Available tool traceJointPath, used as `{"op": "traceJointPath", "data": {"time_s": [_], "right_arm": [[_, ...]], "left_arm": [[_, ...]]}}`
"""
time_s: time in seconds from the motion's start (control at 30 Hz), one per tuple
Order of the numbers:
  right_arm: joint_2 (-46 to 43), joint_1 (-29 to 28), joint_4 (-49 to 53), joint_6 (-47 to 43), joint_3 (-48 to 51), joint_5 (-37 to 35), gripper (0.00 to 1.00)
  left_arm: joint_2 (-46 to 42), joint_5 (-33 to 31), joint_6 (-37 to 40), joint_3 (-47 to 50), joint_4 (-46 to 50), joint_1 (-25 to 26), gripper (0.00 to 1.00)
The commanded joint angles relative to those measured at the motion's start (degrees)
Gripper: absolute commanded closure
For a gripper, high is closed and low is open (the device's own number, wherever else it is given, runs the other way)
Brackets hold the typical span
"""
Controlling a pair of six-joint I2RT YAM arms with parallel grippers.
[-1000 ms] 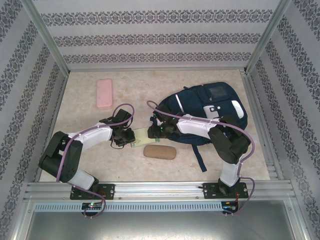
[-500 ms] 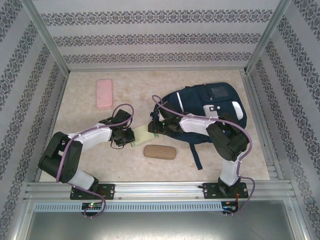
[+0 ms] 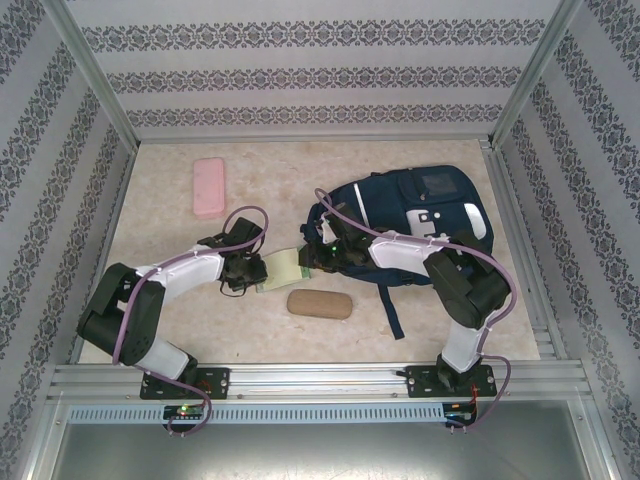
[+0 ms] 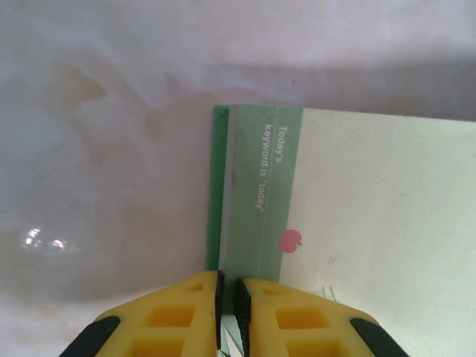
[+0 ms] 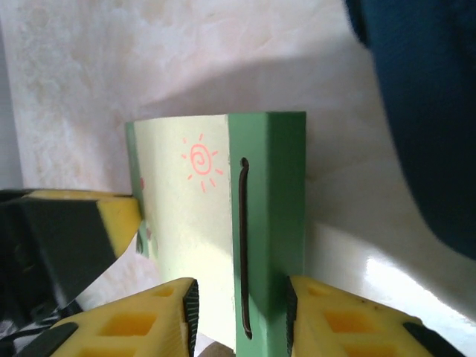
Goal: Pack books, pencil case, and school supplies into a backpack
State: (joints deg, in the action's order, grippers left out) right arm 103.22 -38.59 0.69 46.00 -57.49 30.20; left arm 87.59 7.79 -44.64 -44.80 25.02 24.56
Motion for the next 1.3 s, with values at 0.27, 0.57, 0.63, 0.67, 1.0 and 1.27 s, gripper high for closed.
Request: {"op": "traceJointPath", "data": {"time_s": [0.27,0.57,0.63,0.67,1.0,1.27], "right_arm": [[0.93,-3.71,-11.0,2.39,-2.48,14.78,0.65],[6.64,-4.67,-10.26,2.01,-6.13,14.28,0.64],[6.88,-4.32,-11.5,2.67,-5.08,13.7,0.66],[7.15,-4.16,-12.29,3.33,-4.91,14.08,0.66],[2.66,-3.26,7.86,-5.42,-5.61,-5.25,0.47],[2.09,-3.68,10.14,-6.16,-7.05,-9.33,0.44]], "left_arm": [[4.6,7.77,5.48,1.35,-4.52,0.31,0.83],[5.31,10.71,6.96,0.81,-5.41,0.29,0.83],[5.05,11.2,6.94,0.76,-5.72,0.26,0.83],[5.06,11.33,6.94,0.7,-5.6,0.2,0.83],[-0.97,6.31,10.11,-4.45,4.98,-2.41,0.69],[-0.83,6.33,11.36,-4.38,5.5,-6.71,0.48]]}}
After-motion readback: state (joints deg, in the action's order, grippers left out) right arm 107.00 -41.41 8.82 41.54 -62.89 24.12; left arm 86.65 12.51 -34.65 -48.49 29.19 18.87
